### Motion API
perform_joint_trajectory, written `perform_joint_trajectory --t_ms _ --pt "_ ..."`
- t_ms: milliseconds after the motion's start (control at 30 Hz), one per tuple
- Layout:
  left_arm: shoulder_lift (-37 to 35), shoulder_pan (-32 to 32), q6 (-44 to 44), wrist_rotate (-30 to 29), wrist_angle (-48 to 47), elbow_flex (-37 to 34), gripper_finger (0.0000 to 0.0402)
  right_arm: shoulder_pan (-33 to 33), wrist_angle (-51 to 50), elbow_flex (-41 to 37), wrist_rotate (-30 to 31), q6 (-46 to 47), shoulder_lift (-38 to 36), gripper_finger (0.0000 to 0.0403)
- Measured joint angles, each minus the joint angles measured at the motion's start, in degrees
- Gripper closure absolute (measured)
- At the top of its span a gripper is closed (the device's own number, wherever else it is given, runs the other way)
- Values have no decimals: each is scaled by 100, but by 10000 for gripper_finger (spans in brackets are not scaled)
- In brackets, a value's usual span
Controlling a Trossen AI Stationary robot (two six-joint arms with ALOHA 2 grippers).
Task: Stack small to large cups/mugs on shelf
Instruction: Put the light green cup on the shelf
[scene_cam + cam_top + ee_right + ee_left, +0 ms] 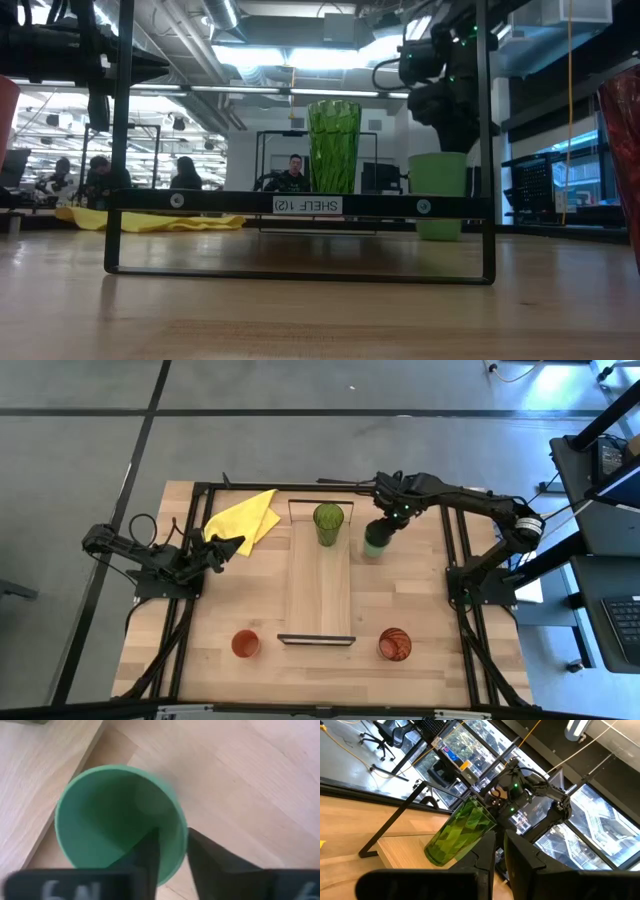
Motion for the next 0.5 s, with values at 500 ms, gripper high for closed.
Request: perform_joint_trajectory --t_ms 500 --pt "-1 -1 7 0 -35 0 366 806 -318 205 9 343 -59 395"
